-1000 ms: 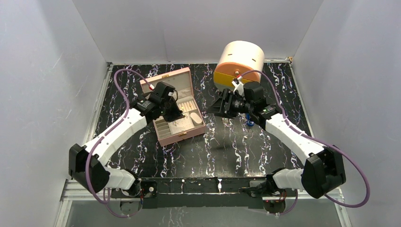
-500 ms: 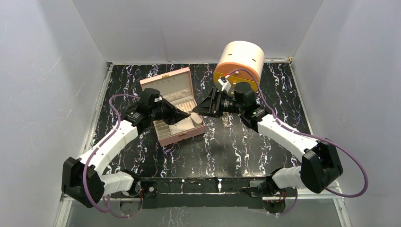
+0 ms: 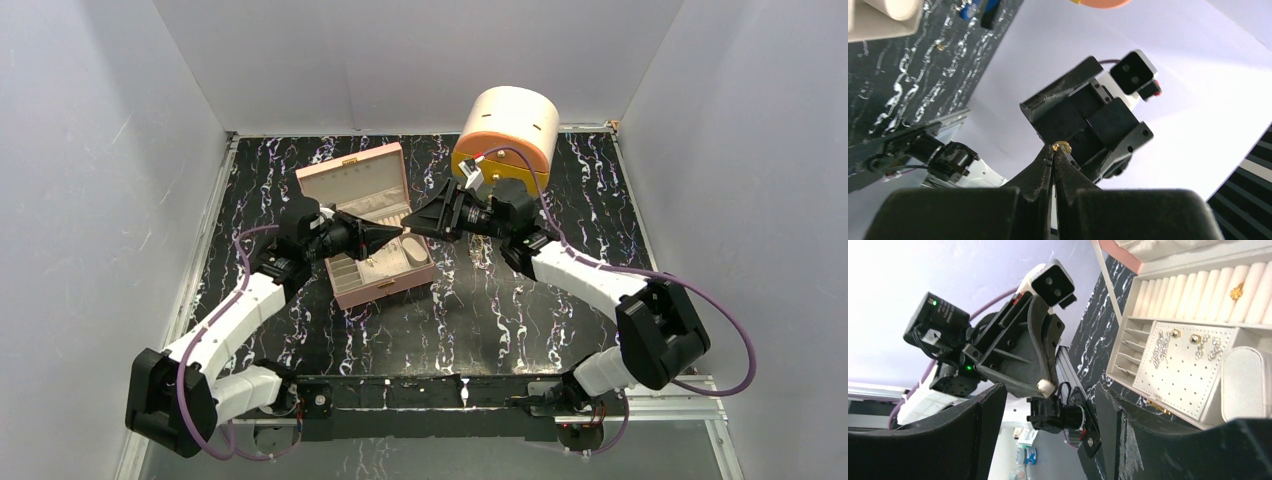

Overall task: Organize the mixed jewelry
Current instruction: Place the jewelry in the jewelry box.

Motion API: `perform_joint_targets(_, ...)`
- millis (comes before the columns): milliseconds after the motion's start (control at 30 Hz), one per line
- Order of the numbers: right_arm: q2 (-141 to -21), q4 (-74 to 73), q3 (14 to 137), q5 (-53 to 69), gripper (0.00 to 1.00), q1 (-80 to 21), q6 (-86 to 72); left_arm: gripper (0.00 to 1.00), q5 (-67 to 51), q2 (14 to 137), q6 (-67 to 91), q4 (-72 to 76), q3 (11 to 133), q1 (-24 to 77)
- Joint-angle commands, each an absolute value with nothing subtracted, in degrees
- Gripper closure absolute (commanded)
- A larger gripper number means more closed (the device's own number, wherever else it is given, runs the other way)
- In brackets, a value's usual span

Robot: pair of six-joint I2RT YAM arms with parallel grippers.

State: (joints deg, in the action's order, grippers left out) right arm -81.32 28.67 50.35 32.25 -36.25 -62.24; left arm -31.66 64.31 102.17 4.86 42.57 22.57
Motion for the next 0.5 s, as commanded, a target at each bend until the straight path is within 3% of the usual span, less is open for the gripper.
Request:
perform_joint_targets(0,-82.1,40.4,51.7,31.3,0.26,-36.3,-67.1,1.00,-34.7,61.4,108.6,11.7,41.1,21.9)
perform_joint_targets(467,-84.7,53.5,51.3,35.3,0.49,-36.3,-76.6,1.00,-35.2,60.4,116.0,19.0,38.7,21.8)
